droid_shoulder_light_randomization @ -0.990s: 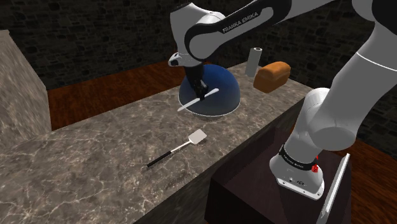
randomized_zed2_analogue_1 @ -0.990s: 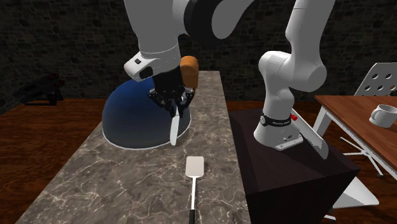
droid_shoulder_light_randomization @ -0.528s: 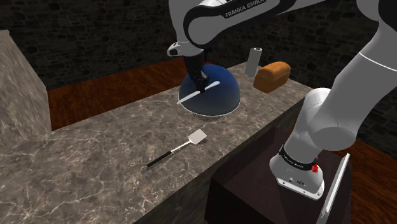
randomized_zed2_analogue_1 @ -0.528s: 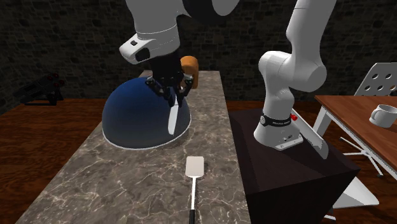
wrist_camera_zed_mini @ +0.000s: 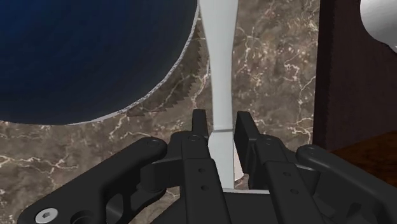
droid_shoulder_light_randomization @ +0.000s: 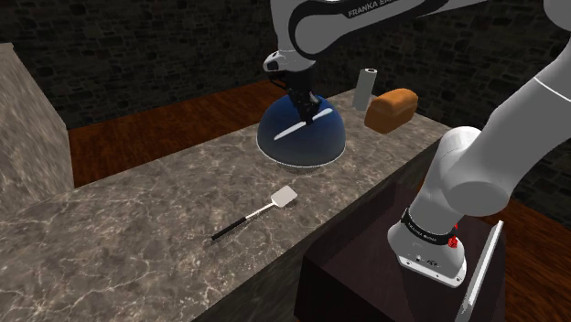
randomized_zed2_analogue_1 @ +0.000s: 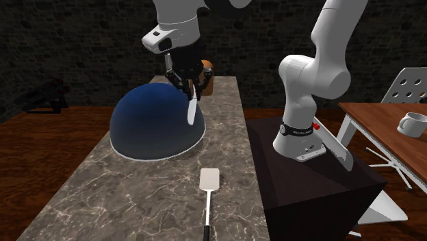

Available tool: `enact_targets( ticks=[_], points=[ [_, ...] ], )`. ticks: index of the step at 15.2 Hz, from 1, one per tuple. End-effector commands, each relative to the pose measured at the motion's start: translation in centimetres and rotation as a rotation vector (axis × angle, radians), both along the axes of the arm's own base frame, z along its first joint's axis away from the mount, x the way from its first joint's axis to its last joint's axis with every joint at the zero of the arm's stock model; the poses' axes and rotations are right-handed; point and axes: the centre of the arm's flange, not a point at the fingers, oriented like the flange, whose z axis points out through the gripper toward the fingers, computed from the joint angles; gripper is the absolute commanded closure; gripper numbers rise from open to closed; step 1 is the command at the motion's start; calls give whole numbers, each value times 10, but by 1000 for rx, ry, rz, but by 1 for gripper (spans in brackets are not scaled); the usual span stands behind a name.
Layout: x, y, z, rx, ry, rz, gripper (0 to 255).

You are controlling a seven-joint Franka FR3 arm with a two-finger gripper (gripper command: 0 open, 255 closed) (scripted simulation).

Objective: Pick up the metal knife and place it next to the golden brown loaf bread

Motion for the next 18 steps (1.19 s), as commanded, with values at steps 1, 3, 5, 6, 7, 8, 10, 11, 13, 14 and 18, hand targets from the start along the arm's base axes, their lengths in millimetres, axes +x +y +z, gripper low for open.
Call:
enact_targets(
  ticks=[1,3,5,6,7,8,10,11,13,14,18],
  points=[
    [-11,-26,-1,0,0,1,255],
    [-21,-51,-1,0,0,1,255],
    [-31,-75,-1,0,0,1,255],
    [-36,-88,-1,0,0,1,255],
    [-40,-100,-1,0,0,1,255],
    [-45,-112,-1,0,0,1,255],
    [-55,-137,-1,0,0,1,255],
    [-60,-149,-1,0,0,1,255],
    [-70,-173,-1,0,0,1,255],
    [-75,-186,-1,0,0,1,255],
    [-95,-235,-1,0,0,1,255]
  ],
)
